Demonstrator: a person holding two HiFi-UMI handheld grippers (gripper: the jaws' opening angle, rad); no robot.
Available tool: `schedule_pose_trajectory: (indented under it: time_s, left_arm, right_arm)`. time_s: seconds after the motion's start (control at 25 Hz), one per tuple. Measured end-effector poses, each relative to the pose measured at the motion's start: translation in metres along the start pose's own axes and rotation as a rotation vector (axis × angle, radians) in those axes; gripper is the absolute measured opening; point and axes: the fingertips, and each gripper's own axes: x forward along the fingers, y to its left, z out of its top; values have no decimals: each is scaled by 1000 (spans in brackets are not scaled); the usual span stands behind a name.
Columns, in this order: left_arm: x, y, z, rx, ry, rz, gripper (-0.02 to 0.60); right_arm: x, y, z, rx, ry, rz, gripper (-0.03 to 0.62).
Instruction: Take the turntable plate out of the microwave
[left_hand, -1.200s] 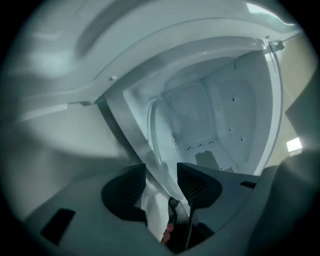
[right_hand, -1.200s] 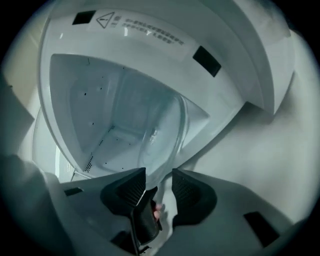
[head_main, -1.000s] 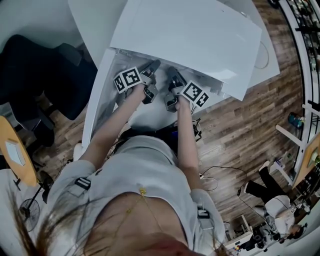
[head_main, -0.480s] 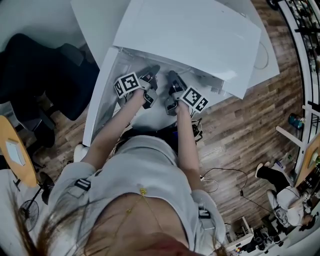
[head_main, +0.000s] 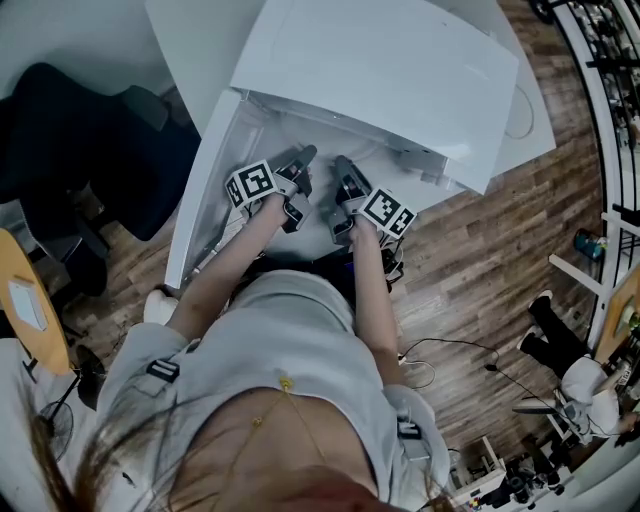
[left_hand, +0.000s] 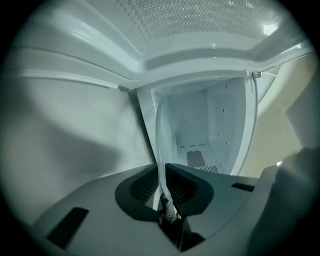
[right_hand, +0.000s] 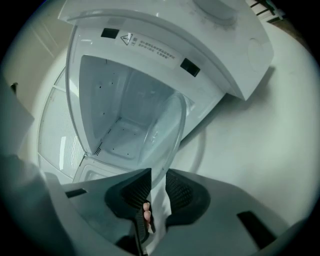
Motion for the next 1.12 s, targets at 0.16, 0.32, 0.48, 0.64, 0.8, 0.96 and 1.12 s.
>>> schedule_pose_trajectory:
  time_s: [0.16, 0.32, 0.48, 0.64, 0.8, 0.96, 1.12]
  left_arm:
    - [-11, 3, -10, 12, 15, -3, 63]
    - [-20, 3, -16, -22, 16, -21, 58]
    - [-23, 7, -19, -61, 22, -30, 54]
    - [-24, 9, -17, -59, 23, -45, 54]
    - [-22, 6, -16, -42, -14, -93, 67]
    - [-15, 10, 1, -1, -64, -97, 172]
    - [-3, 8, 31, 21, -152, -106, 173]
  right_arm:
    - [-9, -1, -11, 6, 14, -2, 95]
    - [-16, 0, -21, -13, 31, 3, 100]
    - [-17, -14, -14, -10, -14, -17, 190]
    - [-8, -22, 22, 141, -169, 52, 217]
    - [4, -22, 47, 66, -194, 13, 125]
    - [8, -23, 49, 70, -181, 6, 105]
    - [6, -24, 49, 131, -193, 51, 81]
